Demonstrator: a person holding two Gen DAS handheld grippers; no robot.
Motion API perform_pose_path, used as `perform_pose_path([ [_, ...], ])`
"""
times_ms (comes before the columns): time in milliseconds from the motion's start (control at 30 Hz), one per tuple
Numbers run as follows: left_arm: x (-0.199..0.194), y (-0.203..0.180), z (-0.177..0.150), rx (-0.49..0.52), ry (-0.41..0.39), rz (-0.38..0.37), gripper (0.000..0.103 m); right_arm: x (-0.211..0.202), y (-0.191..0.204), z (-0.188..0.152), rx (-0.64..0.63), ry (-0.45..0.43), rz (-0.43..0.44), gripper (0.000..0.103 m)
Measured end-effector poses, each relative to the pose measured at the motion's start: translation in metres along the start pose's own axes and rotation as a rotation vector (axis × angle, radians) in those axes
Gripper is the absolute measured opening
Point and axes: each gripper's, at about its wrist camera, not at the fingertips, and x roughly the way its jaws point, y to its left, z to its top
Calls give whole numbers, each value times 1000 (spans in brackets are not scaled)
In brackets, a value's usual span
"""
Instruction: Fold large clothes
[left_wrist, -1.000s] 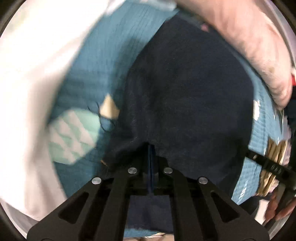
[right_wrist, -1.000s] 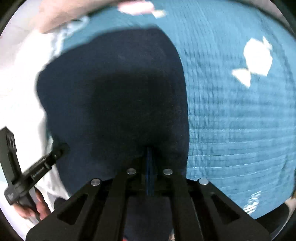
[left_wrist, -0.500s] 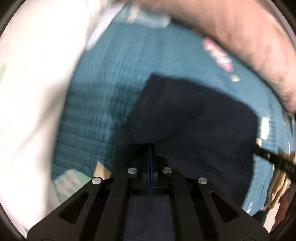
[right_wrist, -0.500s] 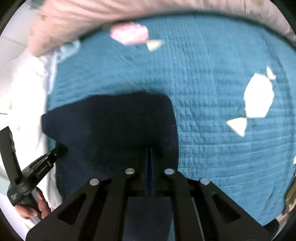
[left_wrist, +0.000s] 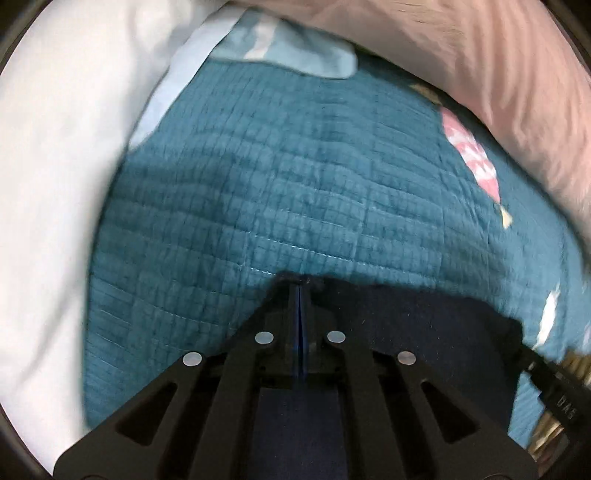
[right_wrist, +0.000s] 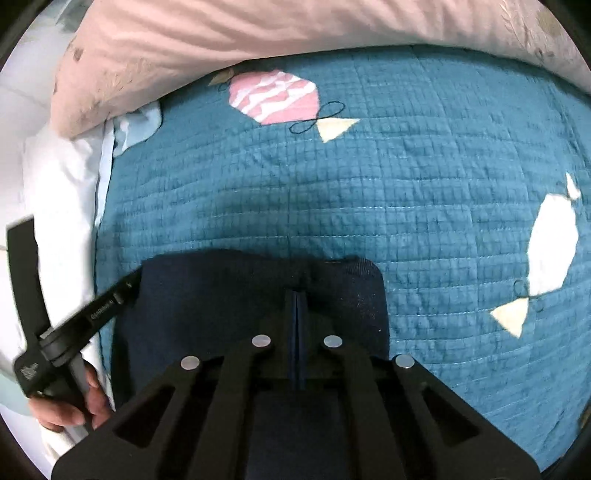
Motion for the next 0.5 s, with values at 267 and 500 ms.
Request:
perform_pose_path([
  [267,-58,18,-20,-11,15,-110,67,-44,-25,-15,82,25,152,79],
  [500,-87,41,-59,52,-6,-127,76,-75,-41,-42,44,-19,104,81],
])
